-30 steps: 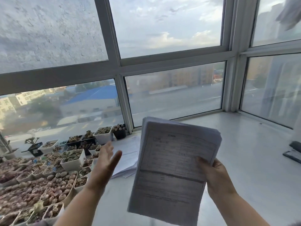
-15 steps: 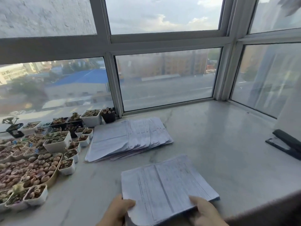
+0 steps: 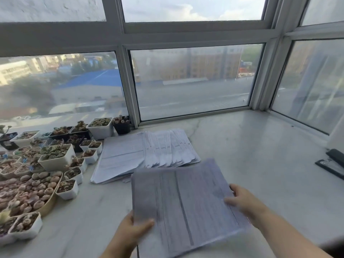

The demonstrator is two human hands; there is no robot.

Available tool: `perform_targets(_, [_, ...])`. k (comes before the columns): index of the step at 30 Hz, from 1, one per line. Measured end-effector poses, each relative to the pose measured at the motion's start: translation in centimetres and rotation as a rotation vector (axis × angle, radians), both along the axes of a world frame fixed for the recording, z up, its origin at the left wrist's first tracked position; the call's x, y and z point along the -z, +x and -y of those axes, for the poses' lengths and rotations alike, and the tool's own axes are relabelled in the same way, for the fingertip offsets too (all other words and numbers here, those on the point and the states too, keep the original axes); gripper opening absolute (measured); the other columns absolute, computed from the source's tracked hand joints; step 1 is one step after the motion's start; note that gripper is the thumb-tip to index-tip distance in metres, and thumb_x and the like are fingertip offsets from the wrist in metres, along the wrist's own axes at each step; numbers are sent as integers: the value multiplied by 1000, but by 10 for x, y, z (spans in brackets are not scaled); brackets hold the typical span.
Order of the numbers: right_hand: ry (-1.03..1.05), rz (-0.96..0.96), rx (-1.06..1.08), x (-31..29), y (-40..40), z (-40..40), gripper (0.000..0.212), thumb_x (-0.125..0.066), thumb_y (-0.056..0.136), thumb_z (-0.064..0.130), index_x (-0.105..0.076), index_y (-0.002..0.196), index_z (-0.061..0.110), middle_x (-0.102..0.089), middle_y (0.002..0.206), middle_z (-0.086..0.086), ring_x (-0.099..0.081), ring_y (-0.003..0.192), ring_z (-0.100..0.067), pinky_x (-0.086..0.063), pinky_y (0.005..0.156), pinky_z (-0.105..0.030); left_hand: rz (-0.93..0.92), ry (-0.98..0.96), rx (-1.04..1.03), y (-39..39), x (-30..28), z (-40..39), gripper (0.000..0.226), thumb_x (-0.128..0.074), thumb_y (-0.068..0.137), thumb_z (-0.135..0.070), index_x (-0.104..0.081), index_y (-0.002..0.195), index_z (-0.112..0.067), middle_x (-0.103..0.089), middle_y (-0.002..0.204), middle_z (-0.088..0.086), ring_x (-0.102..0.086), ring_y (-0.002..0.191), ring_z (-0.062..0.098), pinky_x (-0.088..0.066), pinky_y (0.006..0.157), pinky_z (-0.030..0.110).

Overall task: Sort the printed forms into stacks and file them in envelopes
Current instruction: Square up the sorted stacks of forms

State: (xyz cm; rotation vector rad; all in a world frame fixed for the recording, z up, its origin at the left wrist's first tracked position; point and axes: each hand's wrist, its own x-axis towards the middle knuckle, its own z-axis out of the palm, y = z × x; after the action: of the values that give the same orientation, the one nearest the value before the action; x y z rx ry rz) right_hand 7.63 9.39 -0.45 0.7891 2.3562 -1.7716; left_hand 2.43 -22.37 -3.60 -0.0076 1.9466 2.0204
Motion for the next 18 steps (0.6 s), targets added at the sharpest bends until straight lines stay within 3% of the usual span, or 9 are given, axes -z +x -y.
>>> perform_targets(2, [-95, -232, 35, -16, 3, 5, 32, -53, 88, -12, -59, 113, 8, -70, 104, -10, -68, 93, -23, -57, 76, -38, -126, 34, -85, -8, -18, 9, 23, -75, 72, 10, -69, 93, 8, -74, 80, 12, -67, 78, 28, -57, 61, 25])
perform_targets(4, [-185, -440, 50, -34, 8, 14, 32, -59, 88, -7, -58, 115, 12, -68, 109, -6, -65, 99, -18, -52, 76, -31, -263, 67, -119, -16, -37, 17, 32, -79, 63, -11, -71, 94, -4, -75, 89, 7, -70, 83, 22, -57, 61, 24])
perform_targets(6, [-240, -566, 70, -44, 15, 25, 38, -66, 84, 2, -57, 118, 14, -67, 112, -3, -63, 102, -13, -49, 80, -29, -375, 88, -168, -22, -50, 24, 48, -83, 54, -10, -68, 100, -8, -75, 93, 1, -70, 83, 12, -54, 62, 18])
perform_targets(8, [-249, -610, 109, -42, 21, 36, 37, -63, 86, 5, -56, 121, 16, -68, 113, 0, -63, 104, -11, -49, 86, -31, -407, 121, -207, -25, -53, 26, 61, -89, 46, -8, -67, 102, -9, -75, 95, 0, -69, 86, 11, -54, 65, 18])
perform_targets(11, [-291, -611, 187, -25, 27, 52, 41, -66, 85, 5, -57, 121, 20, -69, 113, 2, -63, 106, -14, -48, 91, -35, -422, 129, -266, -18, -50, 21, 52, -85, 55, -17, -67, 104, -15, -74, 100, -1, -68, 90, 9, -54, 69, 17])
perform_targets(16, [-390, -648, 195, -12, 29, 58, 43, -80, 65, 3, -66, 105, 15, -72, 100, -6, -68, 93, -19, -54, 67, -26, -370, 153, -275, -8, -43, 10, 51, -83, 63, -15, -63, 110, -13, -72, 103, 8, -66, 98, 26, -52, 77, 37])
perform_targets(18, [-371, -651, 187, -10, 28, 61, 31, -75, 72, 5, -71, 99, 19, -74, 98, -3, -68, 92, -16, -52, 69, -25, -375, 143, -280, -6, -40, 7, 41, -80, 72, -6, -63, 109, -10, -71, 103, 11, -64, 101, 31, -52, 81, 44])
